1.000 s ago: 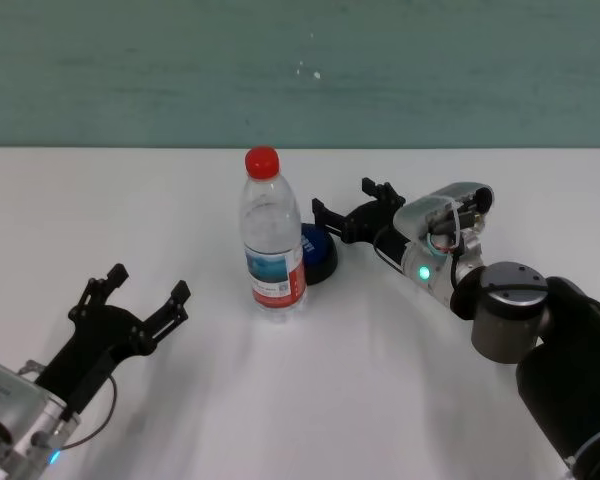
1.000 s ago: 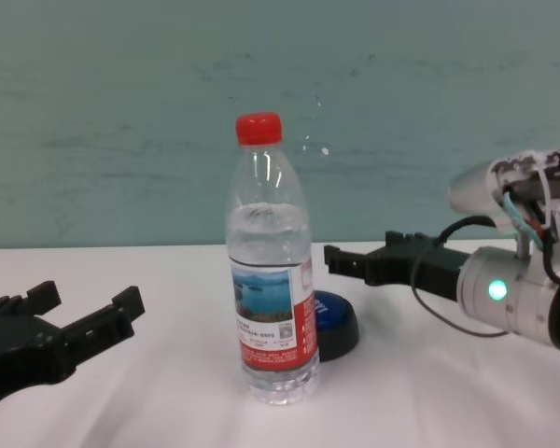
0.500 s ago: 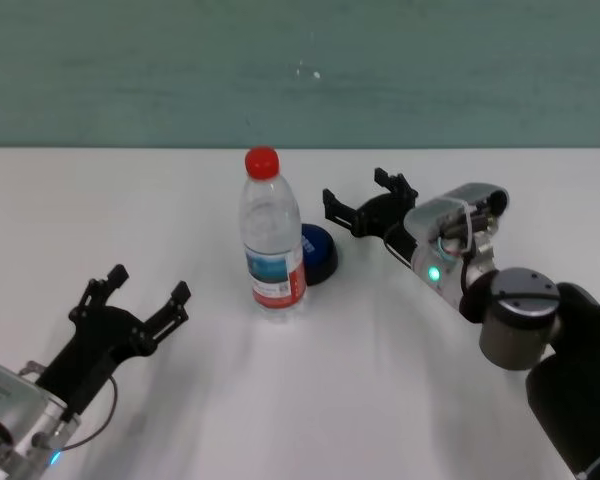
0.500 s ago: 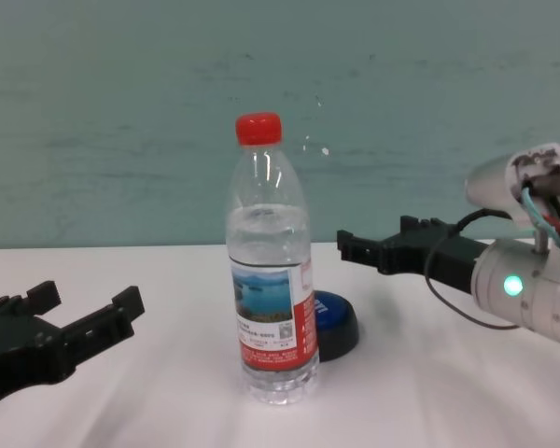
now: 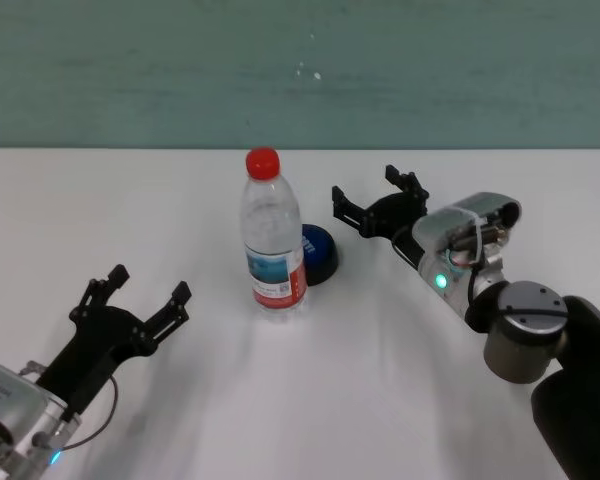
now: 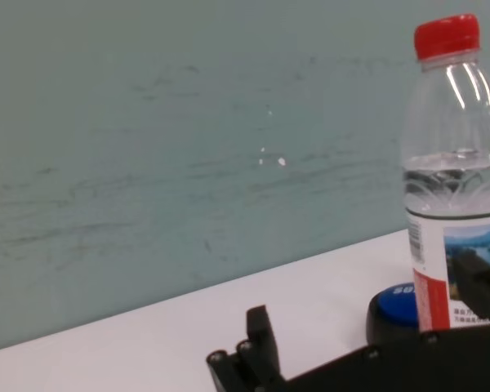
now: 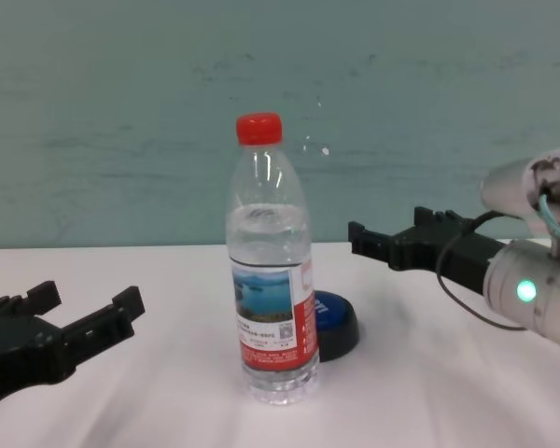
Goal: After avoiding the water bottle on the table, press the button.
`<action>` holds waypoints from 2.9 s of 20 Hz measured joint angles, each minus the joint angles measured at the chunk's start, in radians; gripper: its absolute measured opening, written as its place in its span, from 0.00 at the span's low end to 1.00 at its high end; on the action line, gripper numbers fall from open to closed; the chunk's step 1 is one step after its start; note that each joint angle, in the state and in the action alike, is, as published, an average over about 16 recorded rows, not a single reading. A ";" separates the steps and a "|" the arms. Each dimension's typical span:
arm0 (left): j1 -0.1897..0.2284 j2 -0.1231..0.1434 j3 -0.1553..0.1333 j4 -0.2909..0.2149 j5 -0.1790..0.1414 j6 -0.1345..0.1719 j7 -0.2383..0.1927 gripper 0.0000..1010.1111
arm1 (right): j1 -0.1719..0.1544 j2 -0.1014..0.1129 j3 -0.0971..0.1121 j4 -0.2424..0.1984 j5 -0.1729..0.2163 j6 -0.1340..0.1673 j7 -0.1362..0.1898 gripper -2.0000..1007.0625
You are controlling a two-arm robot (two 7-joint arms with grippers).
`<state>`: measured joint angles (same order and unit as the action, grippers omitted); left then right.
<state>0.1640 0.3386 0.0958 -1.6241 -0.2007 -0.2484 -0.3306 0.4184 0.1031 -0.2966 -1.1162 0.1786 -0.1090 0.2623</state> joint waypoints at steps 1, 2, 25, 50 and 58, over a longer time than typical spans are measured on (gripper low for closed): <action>0.000 0.000 0.000 0.000 0.000 0.000 0.000 1.00 | -0.006 -0.001 0.002 -0.006 -0.002 -0.005 -0.003 1.00; 0.000 0.000 0.000 0.000 0.000 0.000 0.000 1.00 | -0.012 -0.001 0.004 -0.012 -0.005 -0.009 -0.006 1.00; 0.000 0.000 0.000 0.000 0.000 0.000 0.000 1.00 | -0.198 -0.012 0.034 -0.214 -0.081 -0.022 -0.081 1.00; 0.000 0.000 0.000 0.000 0.000 0.000 0.000 1.00 | -0.376 -0.026 0.035 -0.400 -0.161 -0.007 -0.123 1.00; 0.000 0.000 0.000 0.000 0.000 0.000 0.000 1.00 | -0.397 -0.036 0.028 -0.412 -0.173 -0.010 -0.125 1.00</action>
<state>0.1640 0.3386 0.0958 -1.6241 -0.2007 -0.2484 -0.3306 0.0217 0.0671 -0.2687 -1.5279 0.0059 -0.1190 0.1373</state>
